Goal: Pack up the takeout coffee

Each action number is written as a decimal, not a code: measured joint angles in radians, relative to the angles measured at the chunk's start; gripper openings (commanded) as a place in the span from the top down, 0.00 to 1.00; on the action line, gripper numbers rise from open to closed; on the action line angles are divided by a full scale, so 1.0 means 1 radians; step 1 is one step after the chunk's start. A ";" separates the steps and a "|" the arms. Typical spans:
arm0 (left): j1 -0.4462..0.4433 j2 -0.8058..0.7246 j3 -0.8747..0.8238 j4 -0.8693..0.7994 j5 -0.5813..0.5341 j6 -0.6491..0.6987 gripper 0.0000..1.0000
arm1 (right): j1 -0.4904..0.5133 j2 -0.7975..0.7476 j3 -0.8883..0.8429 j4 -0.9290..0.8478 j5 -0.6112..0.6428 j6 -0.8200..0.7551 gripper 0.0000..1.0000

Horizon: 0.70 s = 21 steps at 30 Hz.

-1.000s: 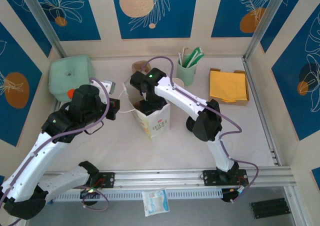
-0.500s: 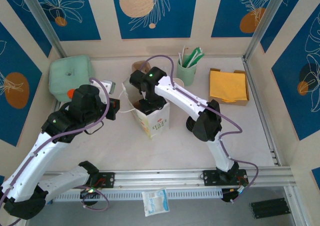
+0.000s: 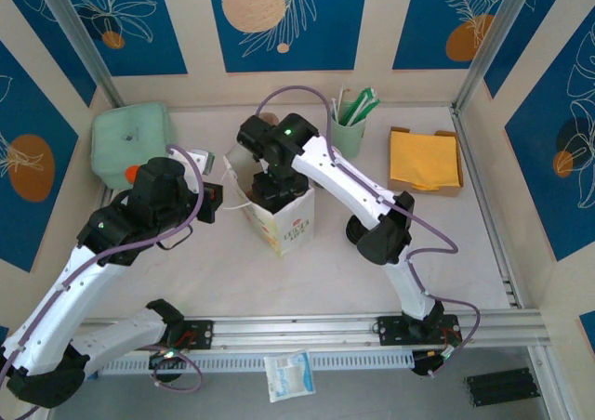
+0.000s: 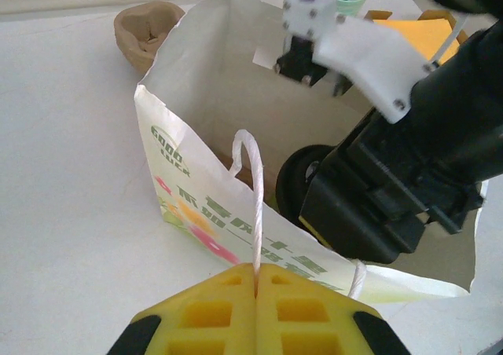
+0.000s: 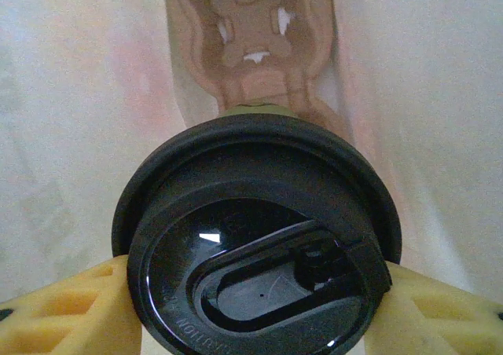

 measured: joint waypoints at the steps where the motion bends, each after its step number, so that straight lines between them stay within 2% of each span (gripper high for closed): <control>1: 0.000 0.000 0.000 0.000 0.000 0.000 1.00 | 0.000 0.000 0.023 -0.005 0.004 0.000 0.43; 9: 0.000 0.000 0.000 0.000 0.000 0.000 1.00 | 0.000 -0.001 0.150 -0.015 0.017 0.000 0.43; 21: 0.000 0.002 -0.003 0.000 0.000 0.000 1.00 | -0.002 -0.077 0.158 -0.017 0.016 0.007 0.44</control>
